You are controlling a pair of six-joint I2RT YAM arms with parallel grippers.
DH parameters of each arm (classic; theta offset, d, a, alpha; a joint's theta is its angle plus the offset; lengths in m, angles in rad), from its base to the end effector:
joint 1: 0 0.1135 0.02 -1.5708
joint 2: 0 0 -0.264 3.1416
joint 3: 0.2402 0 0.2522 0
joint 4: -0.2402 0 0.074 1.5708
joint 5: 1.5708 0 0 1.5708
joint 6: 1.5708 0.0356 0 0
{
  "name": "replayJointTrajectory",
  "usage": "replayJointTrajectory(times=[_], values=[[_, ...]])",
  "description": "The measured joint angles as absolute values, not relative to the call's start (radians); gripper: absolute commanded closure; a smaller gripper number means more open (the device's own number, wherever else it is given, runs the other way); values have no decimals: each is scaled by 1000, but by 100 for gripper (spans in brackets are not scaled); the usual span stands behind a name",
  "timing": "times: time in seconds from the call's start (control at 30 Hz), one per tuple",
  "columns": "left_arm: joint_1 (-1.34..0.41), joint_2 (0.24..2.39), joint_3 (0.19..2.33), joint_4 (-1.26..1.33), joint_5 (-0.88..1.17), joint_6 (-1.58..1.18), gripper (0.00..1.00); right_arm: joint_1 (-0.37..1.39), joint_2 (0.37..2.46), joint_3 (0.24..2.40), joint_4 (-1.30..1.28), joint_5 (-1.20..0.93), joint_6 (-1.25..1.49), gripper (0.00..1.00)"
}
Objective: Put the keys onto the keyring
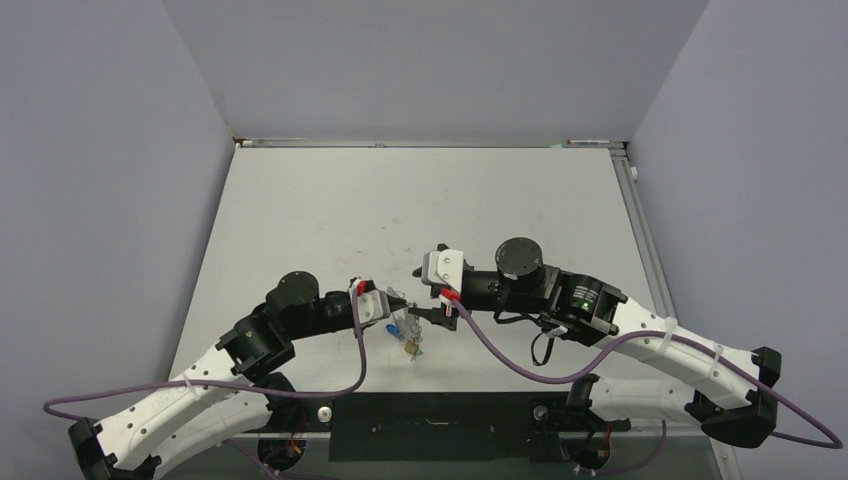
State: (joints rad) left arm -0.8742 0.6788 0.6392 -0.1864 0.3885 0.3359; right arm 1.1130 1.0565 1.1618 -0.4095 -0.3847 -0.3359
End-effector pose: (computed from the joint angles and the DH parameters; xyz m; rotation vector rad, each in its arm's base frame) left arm 0.0961 -0.1359 0.3055 1.2681 1.3331 -0.7296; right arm 0.0895 0.2118 0.3967 -1.4865 1.2631 0.8851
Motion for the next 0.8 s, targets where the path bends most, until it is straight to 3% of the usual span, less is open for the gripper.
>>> replayJointTrajectory(times=[0.43,0.8], values=[[-868,606,624,-95,334,291,100,1106,898,923,-69,-146,-162,43],[-854,569,616,-59,304,272,100,1106,942,911,18,-67,32,39]])
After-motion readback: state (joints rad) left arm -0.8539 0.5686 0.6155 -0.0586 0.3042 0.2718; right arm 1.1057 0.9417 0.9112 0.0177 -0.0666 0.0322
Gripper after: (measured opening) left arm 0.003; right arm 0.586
